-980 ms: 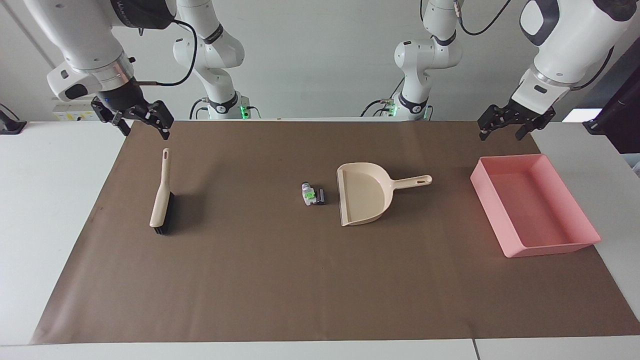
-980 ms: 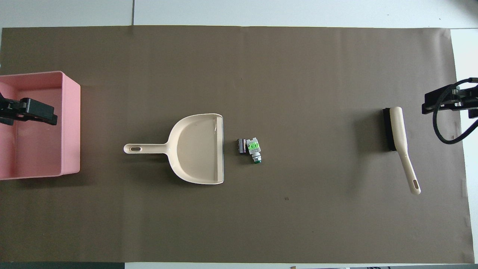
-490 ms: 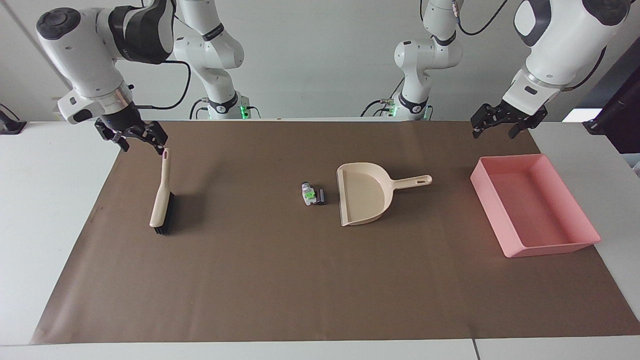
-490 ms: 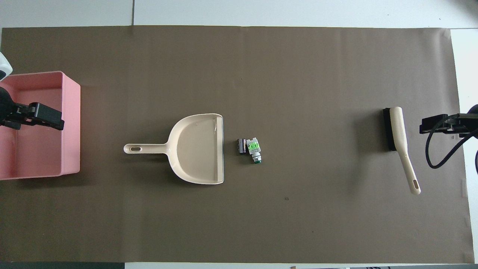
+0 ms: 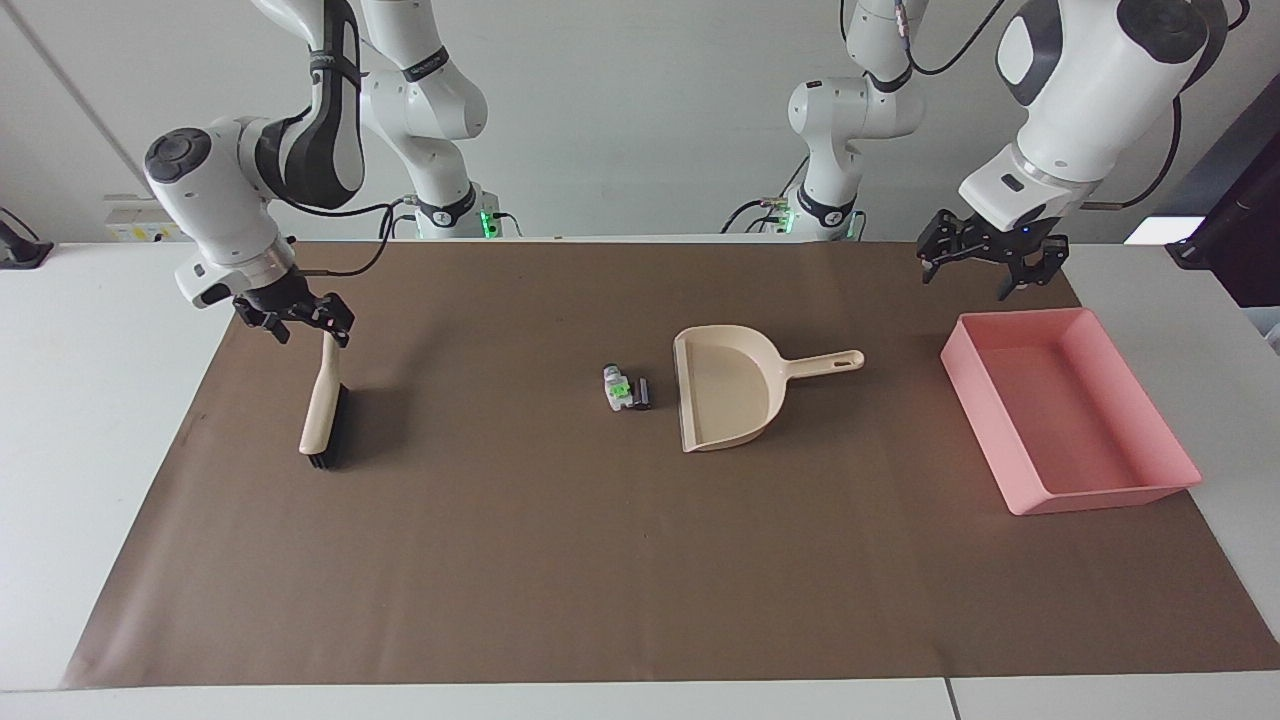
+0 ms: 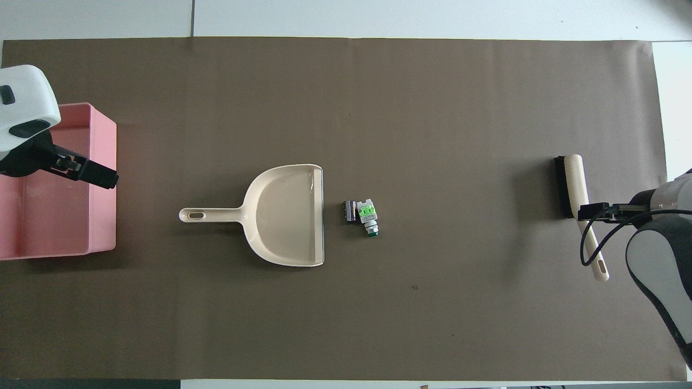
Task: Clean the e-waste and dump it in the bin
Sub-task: 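Reach the left gripper to the cream dustpan handle and grasp it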
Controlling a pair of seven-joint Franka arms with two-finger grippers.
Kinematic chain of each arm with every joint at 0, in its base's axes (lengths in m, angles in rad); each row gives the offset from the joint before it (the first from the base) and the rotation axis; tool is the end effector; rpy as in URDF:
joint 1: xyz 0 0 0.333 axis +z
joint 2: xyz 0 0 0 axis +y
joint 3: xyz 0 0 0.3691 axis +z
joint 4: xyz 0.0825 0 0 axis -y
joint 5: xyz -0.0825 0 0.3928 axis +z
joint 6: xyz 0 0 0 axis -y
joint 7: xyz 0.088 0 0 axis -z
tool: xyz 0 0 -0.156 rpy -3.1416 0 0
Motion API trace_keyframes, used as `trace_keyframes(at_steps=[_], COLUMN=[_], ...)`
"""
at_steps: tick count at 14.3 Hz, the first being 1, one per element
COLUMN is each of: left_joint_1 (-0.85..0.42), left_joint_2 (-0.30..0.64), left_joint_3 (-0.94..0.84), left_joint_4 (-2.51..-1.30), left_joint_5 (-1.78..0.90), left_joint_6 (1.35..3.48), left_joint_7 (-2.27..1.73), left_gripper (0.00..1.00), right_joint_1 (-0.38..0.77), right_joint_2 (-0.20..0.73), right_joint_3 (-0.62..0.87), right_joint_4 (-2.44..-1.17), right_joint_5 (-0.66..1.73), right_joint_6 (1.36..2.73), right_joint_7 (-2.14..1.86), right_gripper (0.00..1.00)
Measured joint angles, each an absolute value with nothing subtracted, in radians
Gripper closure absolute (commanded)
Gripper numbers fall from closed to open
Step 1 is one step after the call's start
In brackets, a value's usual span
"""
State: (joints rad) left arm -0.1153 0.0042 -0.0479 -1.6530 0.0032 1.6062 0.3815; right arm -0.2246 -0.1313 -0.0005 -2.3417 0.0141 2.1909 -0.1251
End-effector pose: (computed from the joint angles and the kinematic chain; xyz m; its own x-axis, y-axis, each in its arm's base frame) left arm 0.5550 -0.0908 0.5898 0.8540 -0.5181 -0.0484 -0.5179 -0.8553 0.0162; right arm 0.4709 -0.1067 0.3838 0.9940 -0.1079 -0.0180 -0.1082 -0.9940 -0.0137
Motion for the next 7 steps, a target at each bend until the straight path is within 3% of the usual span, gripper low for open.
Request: trace_keyframes(at_steps=[7], left_joint_1=[-0.219], left_joint_2=[0.039], left_joint_3=[-0.050], left_joint_4=[-1.841], left_joint_5=[0.032], left_joint_6=[1.793], left_joint_7=[0.750], left_gripper=[0.06], right_joint_1=[-0.243], right_joint_2=[-0.119], right_joint_3=[-0.001], right_joint_4=[-2.441], right_joint_5=[0.016], right_joint_6=[2.289], right_joint_7=[-0.163], right_gripper=[0.01])
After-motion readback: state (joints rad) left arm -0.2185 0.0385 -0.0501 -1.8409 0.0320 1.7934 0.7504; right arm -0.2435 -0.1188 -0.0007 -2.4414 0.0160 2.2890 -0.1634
